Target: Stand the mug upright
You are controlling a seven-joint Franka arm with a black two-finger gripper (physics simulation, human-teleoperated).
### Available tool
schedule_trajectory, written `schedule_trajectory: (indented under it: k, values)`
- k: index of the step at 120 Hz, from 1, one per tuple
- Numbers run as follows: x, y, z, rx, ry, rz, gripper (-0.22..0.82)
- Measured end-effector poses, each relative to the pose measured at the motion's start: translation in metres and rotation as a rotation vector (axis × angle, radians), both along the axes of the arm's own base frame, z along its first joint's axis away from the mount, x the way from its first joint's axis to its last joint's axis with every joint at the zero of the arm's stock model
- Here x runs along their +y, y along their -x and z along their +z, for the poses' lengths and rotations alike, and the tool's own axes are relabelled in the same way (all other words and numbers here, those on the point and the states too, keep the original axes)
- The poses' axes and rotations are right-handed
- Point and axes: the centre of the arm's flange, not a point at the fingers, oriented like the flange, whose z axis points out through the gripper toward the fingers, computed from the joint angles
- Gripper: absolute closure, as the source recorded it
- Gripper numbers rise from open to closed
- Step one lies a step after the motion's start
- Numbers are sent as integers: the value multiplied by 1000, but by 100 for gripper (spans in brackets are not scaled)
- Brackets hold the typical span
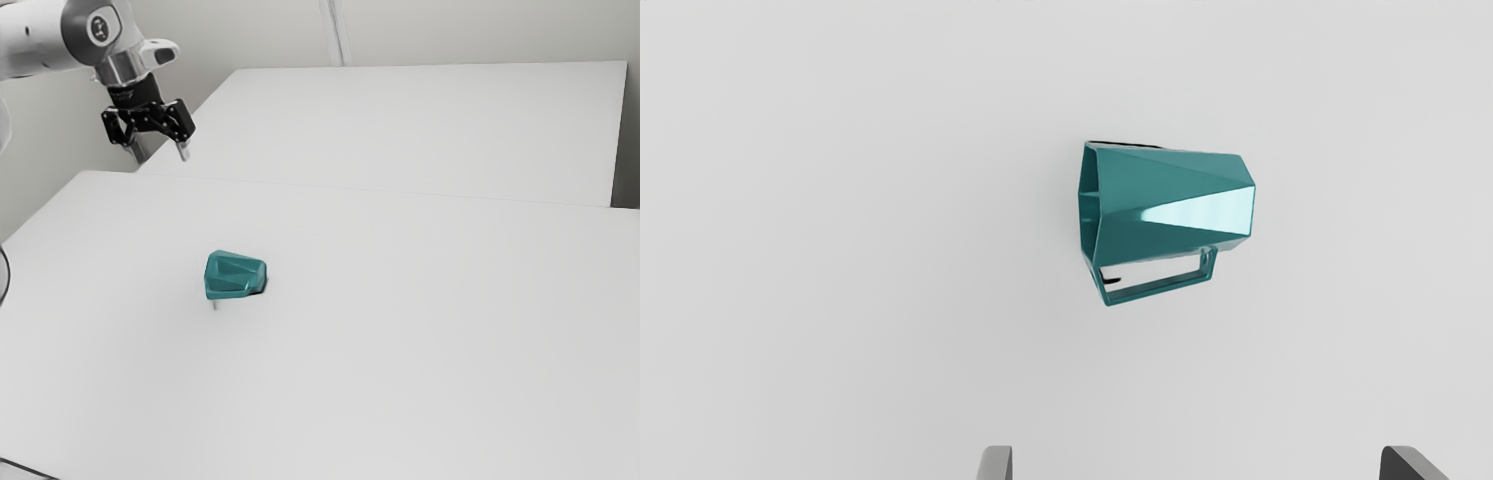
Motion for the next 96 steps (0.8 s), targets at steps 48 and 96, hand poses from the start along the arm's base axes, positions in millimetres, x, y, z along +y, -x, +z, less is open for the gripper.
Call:
schedule_trajectory:
  k: [48,96]
  values:
    - [72,26,-147,20,329,180,0]
    - [106,41,-226,-246,606,80,0]
